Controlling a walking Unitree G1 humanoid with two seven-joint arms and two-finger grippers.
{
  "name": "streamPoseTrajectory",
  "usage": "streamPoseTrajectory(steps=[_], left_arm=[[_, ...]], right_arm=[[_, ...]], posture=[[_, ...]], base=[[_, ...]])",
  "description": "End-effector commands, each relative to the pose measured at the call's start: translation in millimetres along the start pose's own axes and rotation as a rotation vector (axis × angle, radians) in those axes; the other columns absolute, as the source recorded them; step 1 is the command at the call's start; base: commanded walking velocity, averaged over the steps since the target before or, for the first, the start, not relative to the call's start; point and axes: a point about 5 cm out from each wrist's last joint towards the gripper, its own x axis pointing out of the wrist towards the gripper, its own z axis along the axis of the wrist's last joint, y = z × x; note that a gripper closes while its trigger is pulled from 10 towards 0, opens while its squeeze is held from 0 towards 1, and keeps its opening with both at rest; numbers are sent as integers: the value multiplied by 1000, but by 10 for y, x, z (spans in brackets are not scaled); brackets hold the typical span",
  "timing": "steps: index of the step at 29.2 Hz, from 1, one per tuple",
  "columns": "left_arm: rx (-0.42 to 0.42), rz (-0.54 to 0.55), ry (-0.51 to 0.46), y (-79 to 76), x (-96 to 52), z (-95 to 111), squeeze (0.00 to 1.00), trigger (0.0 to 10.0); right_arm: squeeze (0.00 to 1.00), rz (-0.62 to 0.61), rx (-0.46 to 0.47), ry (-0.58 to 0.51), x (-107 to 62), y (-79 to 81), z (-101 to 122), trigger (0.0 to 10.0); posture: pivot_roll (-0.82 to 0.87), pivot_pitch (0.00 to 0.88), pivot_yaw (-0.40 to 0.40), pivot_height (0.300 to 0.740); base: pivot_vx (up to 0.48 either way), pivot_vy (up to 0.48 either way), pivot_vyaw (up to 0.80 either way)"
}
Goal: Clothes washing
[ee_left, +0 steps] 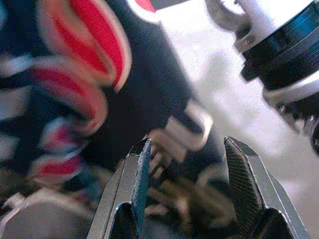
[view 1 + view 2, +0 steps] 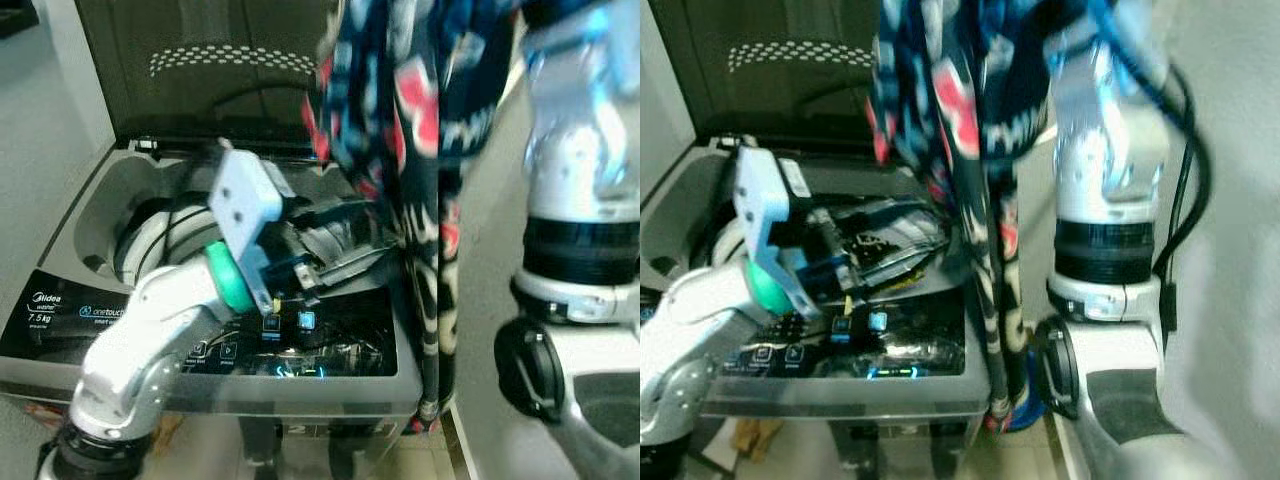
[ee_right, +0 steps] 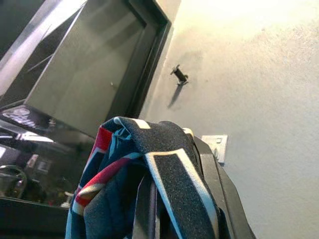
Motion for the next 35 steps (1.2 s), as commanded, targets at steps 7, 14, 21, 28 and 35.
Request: streamPoseTrajectory(steps=[7,14,21,28,35], left_arm=[[53,283,8,537,257,-201,0,10000],[411,779,73,1401,-209,133,0,10000],[562,955,35,1698,-570,490,0,10000],[548,861,50,1571,-662,513,0,10000],[316,591,94,784,-544,59,0,10000]], right_arm=[[0,90,143,-134,204,89,280,10000],[0,-14,86,-126,64,-291,341,10000],[0,-75,-5,11,-108,-430,99,10000],[0,57,-47,332,-275,101,-863,10000],[0,379,42,481,-583,915,-1370,10000]], posture=[[15,0,18,740],[9,0,38,740],[9,0,44,740],[49,6,20,740],[105,29,-11,740]], base=[[0,0,0],[0,0,0],[0,0,0],[0,0,0],[0,0,0]])
